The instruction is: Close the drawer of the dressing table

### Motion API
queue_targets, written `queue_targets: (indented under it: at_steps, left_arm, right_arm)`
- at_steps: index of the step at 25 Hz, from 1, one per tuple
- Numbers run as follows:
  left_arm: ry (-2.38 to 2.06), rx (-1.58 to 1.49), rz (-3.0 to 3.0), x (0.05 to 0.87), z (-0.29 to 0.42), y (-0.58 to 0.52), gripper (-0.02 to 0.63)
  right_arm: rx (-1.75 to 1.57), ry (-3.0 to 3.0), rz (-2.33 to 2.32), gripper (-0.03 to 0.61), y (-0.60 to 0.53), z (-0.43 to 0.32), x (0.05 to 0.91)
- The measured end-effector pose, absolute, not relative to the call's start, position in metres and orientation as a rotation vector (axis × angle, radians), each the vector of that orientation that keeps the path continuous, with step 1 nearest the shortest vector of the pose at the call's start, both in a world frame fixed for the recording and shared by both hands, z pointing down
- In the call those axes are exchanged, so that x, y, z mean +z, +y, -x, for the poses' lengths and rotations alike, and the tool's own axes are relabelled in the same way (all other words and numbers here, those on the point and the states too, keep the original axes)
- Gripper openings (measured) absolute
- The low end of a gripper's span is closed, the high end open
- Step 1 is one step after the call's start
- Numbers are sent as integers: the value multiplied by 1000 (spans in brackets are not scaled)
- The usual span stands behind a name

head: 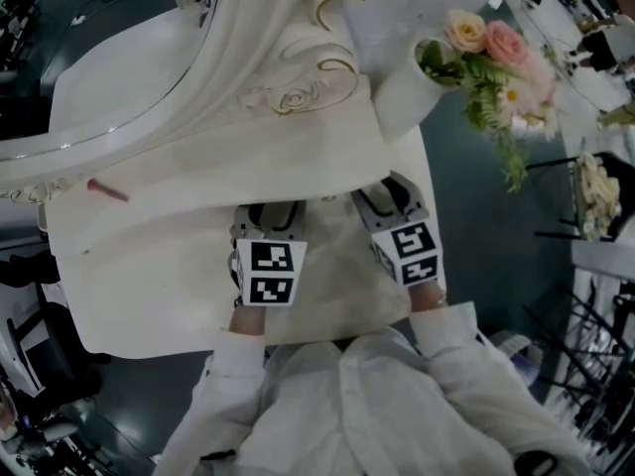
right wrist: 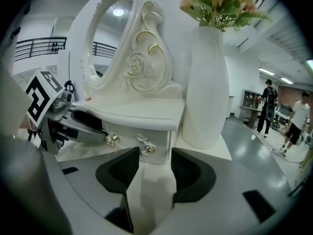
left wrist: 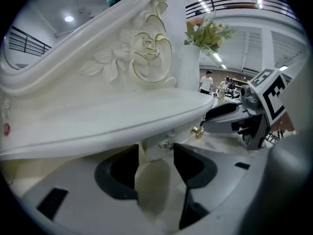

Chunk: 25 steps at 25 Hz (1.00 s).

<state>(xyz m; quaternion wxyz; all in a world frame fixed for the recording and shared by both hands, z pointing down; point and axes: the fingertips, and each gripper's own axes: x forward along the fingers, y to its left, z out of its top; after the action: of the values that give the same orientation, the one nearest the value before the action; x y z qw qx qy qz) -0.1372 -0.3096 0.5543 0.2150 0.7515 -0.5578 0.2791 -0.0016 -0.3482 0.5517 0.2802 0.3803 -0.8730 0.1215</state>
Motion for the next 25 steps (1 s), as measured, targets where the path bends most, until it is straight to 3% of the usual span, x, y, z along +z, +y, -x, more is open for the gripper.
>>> queue_targets:
  at_steps: [25]
  left_arm:
    - [-1507, 769, -2095, 552, 134, -306, 204]
  right_arm:
    - [387, -2318, -1118, 216, -348, 2, 546]
